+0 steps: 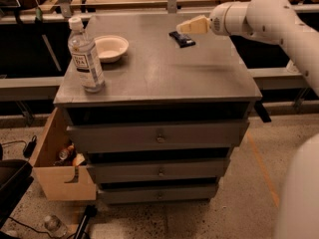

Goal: Move rxbar blueberry near blue plastic bottle

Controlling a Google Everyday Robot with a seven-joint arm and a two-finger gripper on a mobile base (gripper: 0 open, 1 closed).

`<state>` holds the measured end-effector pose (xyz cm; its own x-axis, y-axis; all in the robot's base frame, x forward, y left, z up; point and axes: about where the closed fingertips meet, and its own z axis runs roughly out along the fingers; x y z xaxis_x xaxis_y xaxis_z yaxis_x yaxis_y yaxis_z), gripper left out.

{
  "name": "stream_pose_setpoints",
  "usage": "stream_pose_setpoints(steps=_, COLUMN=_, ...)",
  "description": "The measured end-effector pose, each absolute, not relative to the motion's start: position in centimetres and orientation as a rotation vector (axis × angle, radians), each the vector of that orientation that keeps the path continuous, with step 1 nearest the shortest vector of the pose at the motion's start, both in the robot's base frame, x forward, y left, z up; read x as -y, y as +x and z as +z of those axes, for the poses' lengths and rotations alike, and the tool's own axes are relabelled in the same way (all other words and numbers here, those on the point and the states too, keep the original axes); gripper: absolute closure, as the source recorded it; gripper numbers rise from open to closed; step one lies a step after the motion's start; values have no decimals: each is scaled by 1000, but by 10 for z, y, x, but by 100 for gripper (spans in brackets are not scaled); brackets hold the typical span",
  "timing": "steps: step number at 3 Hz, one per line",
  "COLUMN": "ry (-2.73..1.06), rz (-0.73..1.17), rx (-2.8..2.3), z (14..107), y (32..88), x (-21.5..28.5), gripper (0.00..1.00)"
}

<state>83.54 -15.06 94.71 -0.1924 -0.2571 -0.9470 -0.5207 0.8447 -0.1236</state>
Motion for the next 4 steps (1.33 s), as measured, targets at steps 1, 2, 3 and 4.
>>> stream_pose_setpoints(steps=1, ry=-593, rz=260, rx=-1790, z=927, y=874, x=153, gripper=0)
stream_pose_setpoints(steps=2, ry=-601, rz=253, rx=-1844, z=906, y=901, x=161, gripper=0)
stream_pose_setpoints(steps=3, ry=-601, rz=305, rx=-1873, z=897, y=906, x=155, gripper=0)
stream_pose_setpoints(steps=4, ry=-629, rz=393, rx=-1854, z=906, y=894, x=132, gripper=0)
